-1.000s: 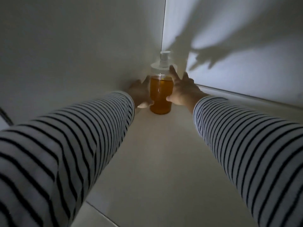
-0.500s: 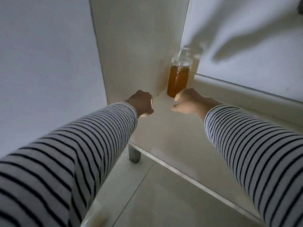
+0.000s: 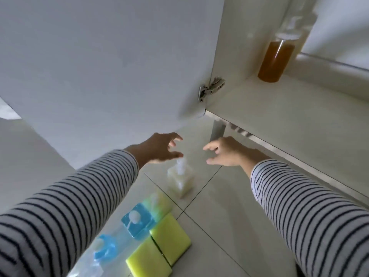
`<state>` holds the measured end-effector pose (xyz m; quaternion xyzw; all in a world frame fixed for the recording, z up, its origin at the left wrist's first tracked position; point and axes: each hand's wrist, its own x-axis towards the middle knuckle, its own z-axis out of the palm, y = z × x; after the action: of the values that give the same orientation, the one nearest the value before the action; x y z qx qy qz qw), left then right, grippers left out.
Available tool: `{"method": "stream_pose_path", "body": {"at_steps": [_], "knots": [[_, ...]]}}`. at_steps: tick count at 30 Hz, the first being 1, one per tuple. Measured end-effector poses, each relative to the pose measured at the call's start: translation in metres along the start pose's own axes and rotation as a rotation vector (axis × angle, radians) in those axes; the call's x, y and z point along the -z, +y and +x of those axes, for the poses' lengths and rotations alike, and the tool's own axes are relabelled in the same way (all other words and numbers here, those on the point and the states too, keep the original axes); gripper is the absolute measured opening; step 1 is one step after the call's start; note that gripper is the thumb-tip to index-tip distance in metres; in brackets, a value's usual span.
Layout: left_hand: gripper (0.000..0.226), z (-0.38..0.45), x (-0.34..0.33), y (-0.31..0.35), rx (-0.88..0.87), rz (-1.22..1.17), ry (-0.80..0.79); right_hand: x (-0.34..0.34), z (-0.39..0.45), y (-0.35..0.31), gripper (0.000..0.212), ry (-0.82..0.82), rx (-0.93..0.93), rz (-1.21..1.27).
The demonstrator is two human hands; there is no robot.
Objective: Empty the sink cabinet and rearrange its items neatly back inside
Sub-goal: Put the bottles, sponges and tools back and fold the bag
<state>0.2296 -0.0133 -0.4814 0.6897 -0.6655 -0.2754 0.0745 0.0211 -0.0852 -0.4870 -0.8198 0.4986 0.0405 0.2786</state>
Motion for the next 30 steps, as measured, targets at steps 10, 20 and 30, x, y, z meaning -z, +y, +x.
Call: {"method": "stream_pose_path", "body": {"at_steps": [10,20,30], "knots": [[0.106,-0.023,-0.081,-0.059,-0.103,-0.072,0.002,-0.086,-0.007,0.0,0.094,0.006,0.267,0.088],[0.097,0.013,-0.109,-0.045,-0.054,-0.182,0.198,-0.117,0.02,0.003,0.109,0.223,0.221,0.343],[0.089,0.025,-0.106,-0.017,-0.031,-0.44,0.528,-0.068,0.018,-0.002,0.11,0.256,0.239,0.369]]}}
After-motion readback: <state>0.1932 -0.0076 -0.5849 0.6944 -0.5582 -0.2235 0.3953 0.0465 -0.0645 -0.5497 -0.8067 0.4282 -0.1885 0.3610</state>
